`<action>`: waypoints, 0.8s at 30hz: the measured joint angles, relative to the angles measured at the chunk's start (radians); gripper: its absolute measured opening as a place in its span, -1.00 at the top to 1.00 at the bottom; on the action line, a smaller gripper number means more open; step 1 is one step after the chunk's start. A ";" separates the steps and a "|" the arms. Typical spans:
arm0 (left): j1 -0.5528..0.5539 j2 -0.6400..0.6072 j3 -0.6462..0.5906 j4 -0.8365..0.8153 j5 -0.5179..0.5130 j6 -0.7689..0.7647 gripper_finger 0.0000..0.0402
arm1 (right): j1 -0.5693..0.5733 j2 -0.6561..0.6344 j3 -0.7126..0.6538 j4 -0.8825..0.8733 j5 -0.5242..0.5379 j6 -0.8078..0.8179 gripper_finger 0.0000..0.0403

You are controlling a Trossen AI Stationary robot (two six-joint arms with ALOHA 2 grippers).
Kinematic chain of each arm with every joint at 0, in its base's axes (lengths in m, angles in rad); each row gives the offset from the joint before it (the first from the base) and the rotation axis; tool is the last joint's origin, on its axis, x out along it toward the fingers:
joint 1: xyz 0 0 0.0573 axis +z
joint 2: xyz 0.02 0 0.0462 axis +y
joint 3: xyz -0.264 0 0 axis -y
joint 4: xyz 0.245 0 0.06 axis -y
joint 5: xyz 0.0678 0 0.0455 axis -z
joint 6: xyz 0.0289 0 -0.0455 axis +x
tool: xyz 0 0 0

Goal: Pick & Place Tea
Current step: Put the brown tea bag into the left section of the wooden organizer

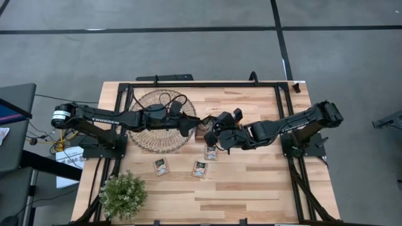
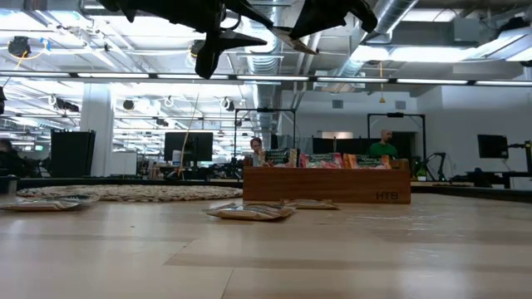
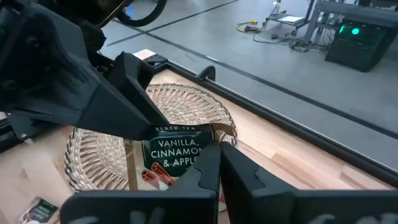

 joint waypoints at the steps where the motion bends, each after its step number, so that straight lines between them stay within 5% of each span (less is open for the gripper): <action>1: 0.000 0.000 0.000 -0.003 -0.002 0.000 0.36 | -0.002 -0.004 0.000 0.000 -0.003 0.000 1.00; 24: 0.000 0.007 0.000 0.013 -0.098 -0.005 0.46 | -0.061 -0.008 0.010 0.060 -0.084 -0.010 1.00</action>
